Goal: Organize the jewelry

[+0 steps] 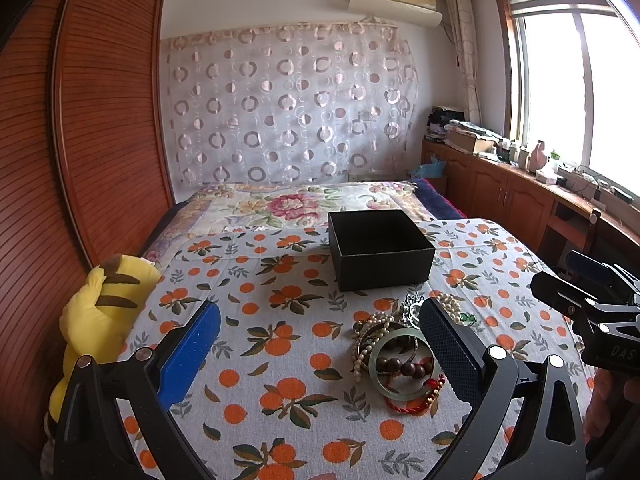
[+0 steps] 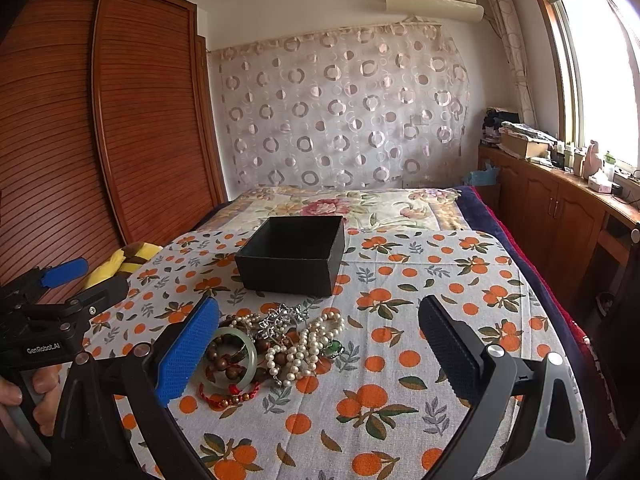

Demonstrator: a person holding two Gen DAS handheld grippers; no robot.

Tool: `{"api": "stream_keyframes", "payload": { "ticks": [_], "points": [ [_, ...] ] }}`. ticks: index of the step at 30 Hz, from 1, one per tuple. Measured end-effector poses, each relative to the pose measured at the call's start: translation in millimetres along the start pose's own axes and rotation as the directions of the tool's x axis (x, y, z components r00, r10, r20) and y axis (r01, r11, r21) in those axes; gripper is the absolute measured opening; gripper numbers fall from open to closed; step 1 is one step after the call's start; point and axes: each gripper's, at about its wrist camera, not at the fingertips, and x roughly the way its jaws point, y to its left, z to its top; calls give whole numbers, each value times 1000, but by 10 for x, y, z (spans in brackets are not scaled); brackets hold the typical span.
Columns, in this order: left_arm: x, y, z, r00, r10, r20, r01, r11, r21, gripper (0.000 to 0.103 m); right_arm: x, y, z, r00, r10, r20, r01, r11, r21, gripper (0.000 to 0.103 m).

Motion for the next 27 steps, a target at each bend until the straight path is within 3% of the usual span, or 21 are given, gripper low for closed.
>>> {"api": "stream_keyframes", "payload": {
  "ticks": [27],
  "points": [
    [-7, -6, -5, 1000, 0, 3, 0, 1000, -1, 97, 3, 6, -4, 1000, 1, 1, -1, 1000, -1, 101]
  ]
}}
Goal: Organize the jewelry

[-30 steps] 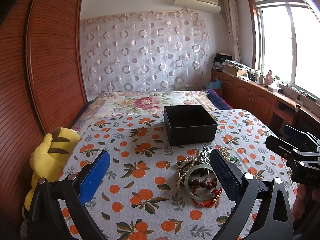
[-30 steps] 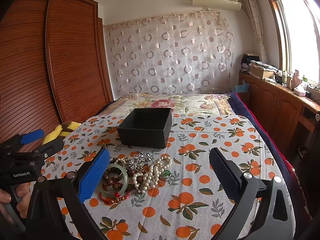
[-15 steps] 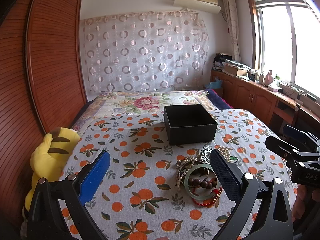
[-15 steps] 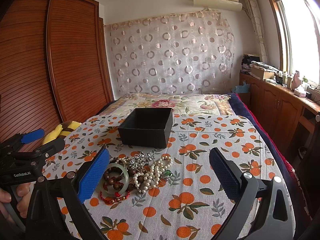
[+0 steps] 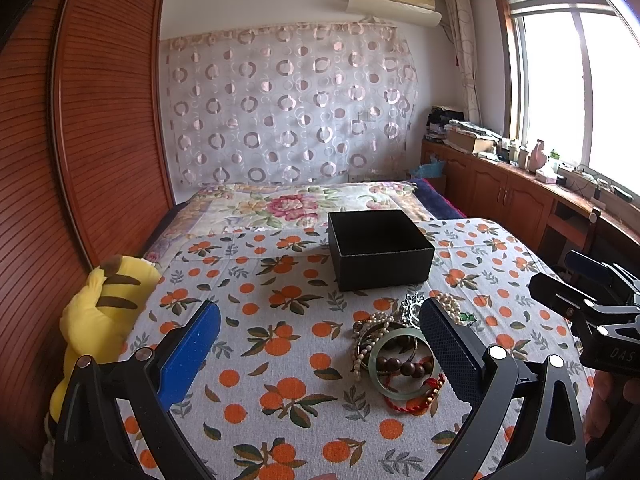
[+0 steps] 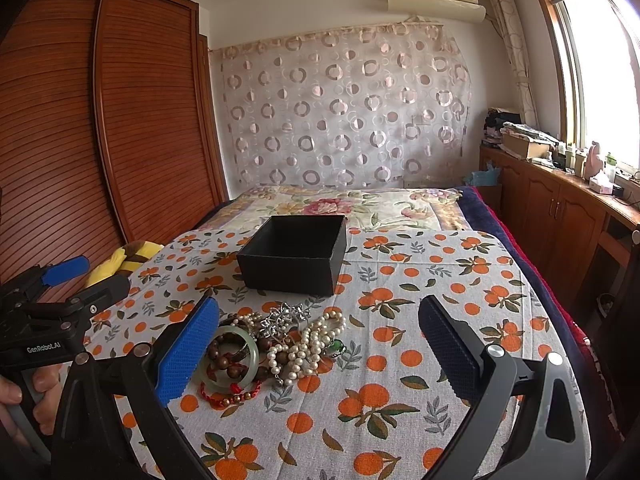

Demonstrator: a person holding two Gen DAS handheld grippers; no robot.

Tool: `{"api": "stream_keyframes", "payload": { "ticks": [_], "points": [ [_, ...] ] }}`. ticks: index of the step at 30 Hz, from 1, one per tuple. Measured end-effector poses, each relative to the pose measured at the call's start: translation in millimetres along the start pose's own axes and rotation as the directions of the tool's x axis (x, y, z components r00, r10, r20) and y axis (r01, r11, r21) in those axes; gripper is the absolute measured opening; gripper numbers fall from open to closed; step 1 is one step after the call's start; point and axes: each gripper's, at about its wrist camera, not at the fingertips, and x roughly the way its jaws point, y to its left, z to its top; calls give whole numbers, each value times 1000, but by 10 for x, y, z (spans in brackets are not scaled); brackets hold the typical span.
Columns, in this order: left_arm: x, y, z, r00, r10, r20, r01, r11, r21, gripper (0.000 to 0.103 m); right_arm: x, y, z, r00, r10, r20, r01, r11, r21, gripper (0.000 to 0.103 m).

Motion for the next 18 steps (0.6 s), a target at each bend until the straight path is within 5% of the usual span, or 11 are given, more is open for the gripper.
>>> {"api": "stream_keyframes", "payload": {
  "ticks": [18],
  "points": [
    [-18, -1, -24, 1000, 4, -13, -4, 1000, -8, 97, 9, 36, 11, 1000, 2, -12, -2, 1000, -3, 101]
  ]
}}
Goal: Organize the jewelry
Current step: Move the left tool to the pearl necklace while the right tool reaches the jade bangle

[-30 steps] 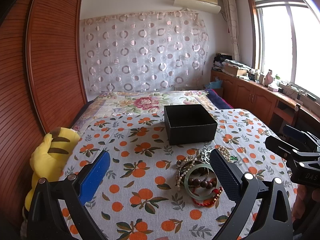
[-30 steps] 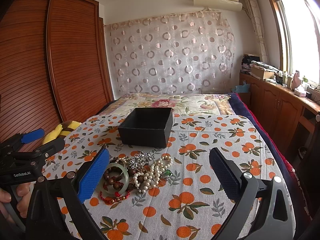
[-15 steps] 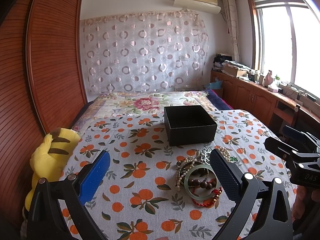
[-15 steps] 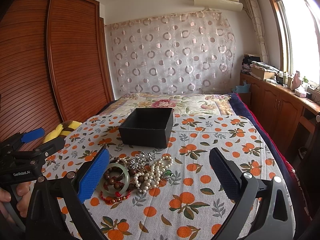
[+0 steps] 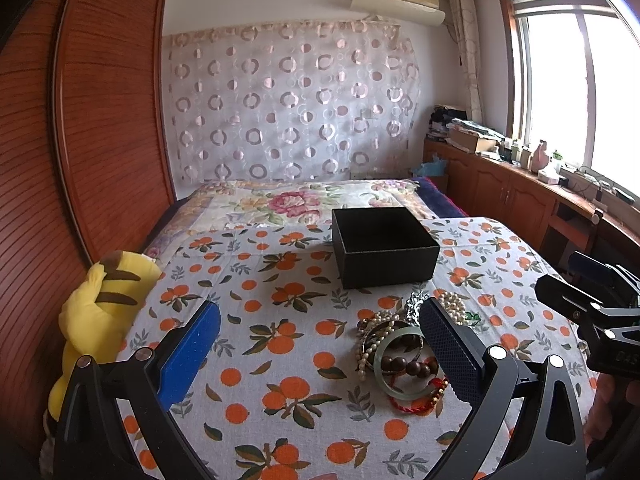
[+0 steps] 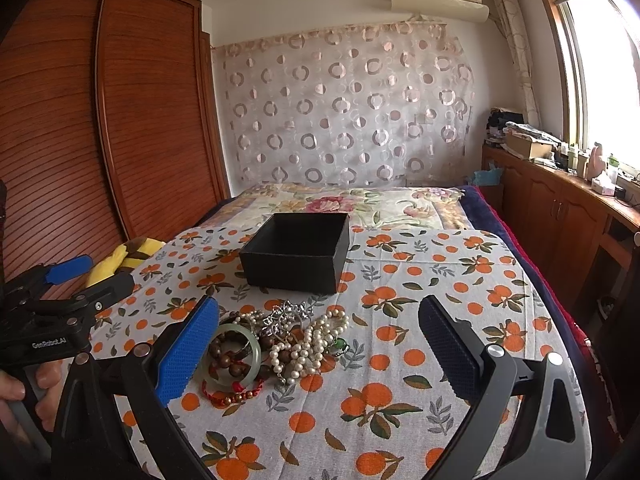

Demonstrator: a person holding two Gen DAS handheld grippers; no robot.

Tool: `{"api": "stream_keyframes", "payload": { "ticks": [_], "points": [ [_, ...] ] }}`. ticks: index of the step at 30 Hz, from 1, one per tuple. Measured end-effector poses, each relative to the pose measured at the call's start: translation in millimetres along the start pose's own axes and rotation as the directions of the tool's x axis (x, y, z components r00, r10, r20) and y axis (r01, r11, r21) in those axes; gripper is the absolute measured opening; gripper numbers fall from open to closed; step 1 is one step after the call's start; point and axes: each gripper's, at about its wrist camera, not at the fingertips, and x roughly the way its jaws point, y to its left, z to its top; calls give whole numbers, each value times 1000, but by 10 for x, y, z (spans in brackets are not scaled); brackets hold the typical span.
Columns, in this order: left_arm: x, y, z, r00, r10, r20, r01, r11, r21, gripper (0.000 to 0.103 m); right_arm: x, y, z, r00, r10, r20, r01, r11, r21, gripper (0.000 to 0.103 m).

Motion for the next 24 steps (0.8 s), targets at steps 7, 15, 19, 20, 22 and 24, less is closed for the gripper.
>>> {"api": "stream_keyframes", "payload": {
  "ticks": [7, 15, 19, 20, 22, 24],
  "points": [
    [180, 63, -96, 999, -8, -48, 7, 1000, -9, 97, 87, 66, -50, 999, 20, -26, -19, 1000, 10, 101],
    [472, 131, -253, 989, -26, -147, 27, 1000, 0, 97, 286, 39, -206, 996, 51, -79, -51, 999, 4, 101],
    [616, 118, -337, 977, -48, -206, 54, 998, 21, 97, 363, 44, -278, 993, 56, -105, -58, 998, -12, 101],
    [633, 118, -355, 974, -57, -217, 64, 998, 25, 97, 374, 51, -294, 992, 59, -111, -61, 998, -14, 101],
    [681, 106, -395, 968, -68, -241, 80, 996, 40, 97, 404, 48, -326, 990, 62, -124, -65, 998, -20, 101],
    [726, 101, -438, 962, -81, -260, 97, 994, 50, 97, 426, 54, -349, 989, 63, -133, -67, 997, -25, 101]
  ]
}}
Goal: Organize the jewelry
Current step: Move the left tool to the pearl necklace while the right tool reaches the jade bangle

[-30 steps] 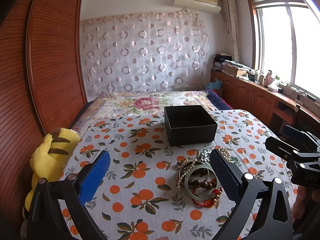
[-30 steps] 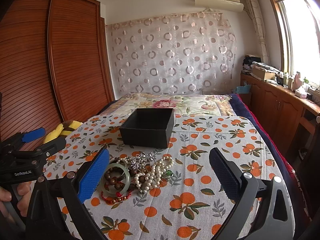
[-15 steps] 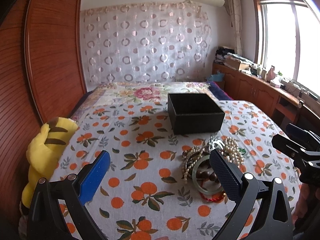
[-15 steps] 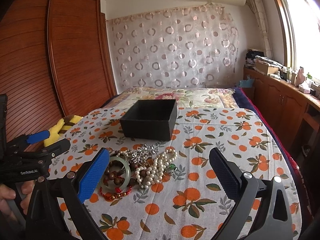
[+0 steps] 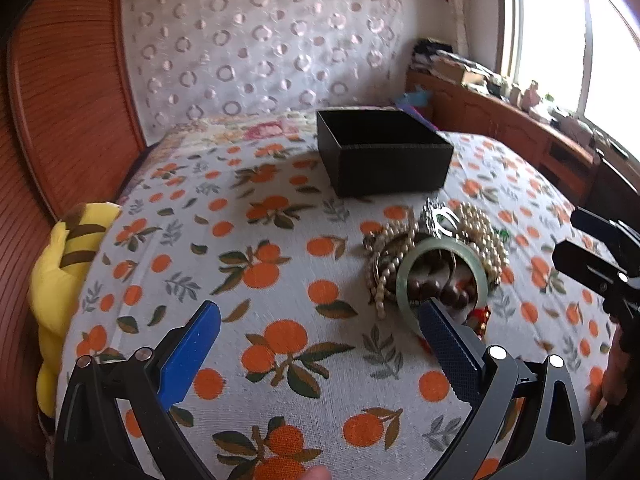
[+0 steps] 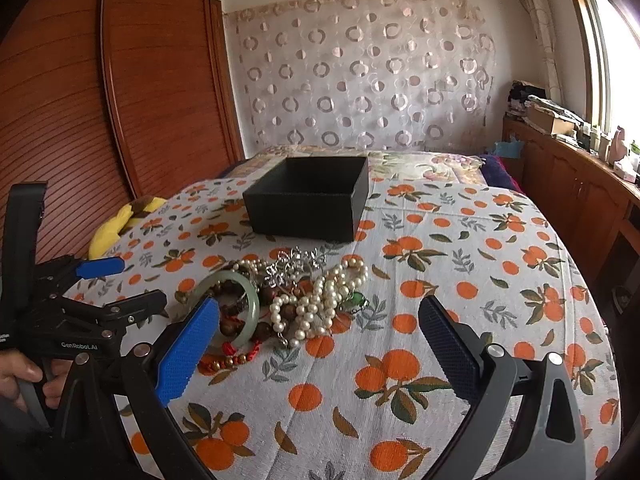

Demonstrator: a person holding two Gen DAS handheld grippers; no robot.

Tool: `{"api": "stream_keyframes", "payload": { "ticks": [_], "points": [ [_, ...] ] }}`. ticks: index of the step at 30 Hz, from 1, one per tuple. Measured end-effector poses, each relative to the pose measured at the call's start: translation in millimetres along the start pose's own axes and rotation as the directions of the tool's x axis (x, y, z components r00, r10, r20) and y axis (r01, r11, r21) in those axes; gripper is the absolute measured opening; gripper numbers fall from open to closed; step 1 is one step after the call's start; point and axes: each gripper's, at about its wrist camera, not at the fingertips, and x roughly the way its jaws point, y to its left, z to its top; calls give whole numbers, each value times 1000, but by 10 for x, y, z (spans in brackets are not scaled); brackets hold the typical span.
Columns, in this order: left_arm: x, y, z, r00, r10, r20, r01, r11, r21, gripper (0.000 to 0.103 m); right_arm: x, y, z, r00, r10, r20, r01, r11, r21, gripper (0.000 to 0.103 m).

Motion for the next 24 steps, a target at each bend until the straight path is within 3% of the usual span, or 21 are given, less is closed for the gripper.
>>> {"api": "stream_keyframes", "payload": {
  "ticks": [5, 12, 22, 24],
  "points": [
    [62, 20, -35, 999, -36, -19, 36, 999, 3, 94, 93, 19, -61, 999, 3, -38, -4, 1000, -15, 101],
    [217, -33, -19, 991, -95, -92, 98, 995, 33, 59, 143, 111, -97, 998, 6, -60, -10, 998, -65, 101],
    [341, -111, 68, 983, -140, -121, 146, 989, 38, 29, 135, 148, -117, 998, 9, -59, -14, 996, -85, 101],
    [348, -121, 90, 980, -160, -117, 166, 985, 44, 11, 137, 148, -116, 998, 9, -60, -15, 996, -84, 101]
  ]
}}
